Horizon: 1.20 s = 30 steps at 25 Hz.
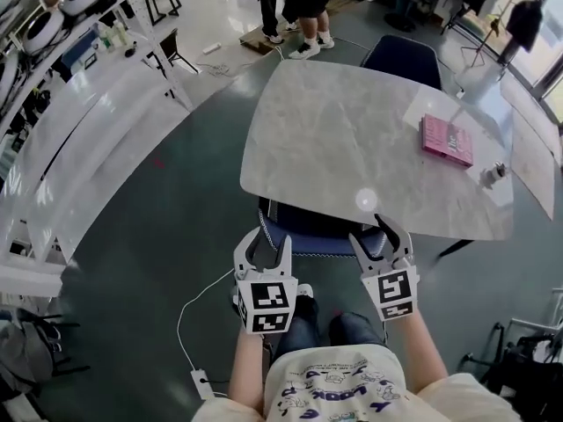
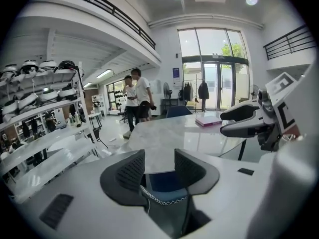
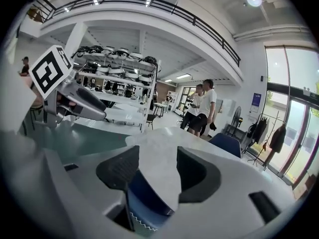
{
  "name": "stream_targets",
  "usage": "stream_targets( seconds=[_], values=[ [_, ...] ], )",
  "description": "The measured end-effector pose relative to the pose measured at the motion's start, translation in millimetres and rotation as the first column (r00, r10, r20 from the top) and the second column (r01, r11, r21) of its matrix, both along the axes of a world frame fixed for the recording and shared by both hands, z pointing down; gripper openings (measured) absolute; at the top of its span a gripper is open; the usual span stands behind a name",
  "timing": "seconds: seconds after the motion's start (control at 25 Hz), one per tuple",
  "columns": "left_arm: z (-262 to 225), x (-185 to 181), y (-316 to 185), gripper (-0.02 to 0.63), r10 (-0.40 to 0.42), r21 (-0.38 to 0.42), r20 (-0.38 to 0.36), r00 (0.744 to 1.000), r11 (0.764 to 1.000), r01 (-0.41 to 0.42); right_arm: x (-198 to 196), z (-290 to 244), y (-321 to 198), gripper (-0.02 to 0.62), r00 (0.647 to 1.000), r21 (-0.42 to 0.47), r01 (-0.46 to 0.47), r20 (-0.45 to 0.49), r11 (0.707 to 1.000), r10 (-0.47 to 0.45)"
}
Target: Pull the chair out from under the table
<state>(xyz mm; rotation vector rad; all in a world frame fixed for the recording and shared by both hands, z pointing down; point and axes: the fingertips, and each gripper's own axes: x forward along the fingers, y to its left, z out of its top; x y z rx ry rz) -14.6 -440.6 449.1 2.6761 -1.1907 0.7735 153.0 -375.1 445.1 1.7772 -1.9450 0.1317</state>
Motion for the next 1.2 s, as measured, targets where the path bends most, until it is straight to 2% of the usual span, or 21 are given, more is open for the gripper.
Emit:
stream_targets(
  seconds=[0.28,0.48,0.68,0.92,1.2],
  values=[
    [25.7,20.9,-9.8,0.213,0.152,-0.037,0.078,0.985,0.988,-0.149,1.4,30.9,0.2,0.249,1.0,-0.107,0.006,-0.028,0.994,-0.01],
    [56.9,35.5,2.1,0.216,0.256,-0.071,0.16,0.953,0.966,-0.248,4.2,56.4,7.3,0.25,0.999,-0.173,0.033,-0.036,0.984,-0.04],
    [84.0,44.5,19.8,0.229,0.342,-0.126,0.209,0.916,0.939,-0.321,5.5,78.3,14.9,0.25,0.995,-0.234,0.08,-0.036,0.969,-0.091],
    [112.5,49.1,34.5,0.249,0.429,-0.179,0.282,0.858,0.902,-0.393,-1.4,107.4,24.4,0.252,0.981,-0.331,0.162,-0.05,0.93,-0.189],
    [139.1,58.8,39.9,0.251,0.51,-0.191,0.395,0.764,0.859,-0.475,-4.7,144.5,35.2,0.252,0.946,-0.445,0.218,-0.123,0.868,-0.3]
  ],
)
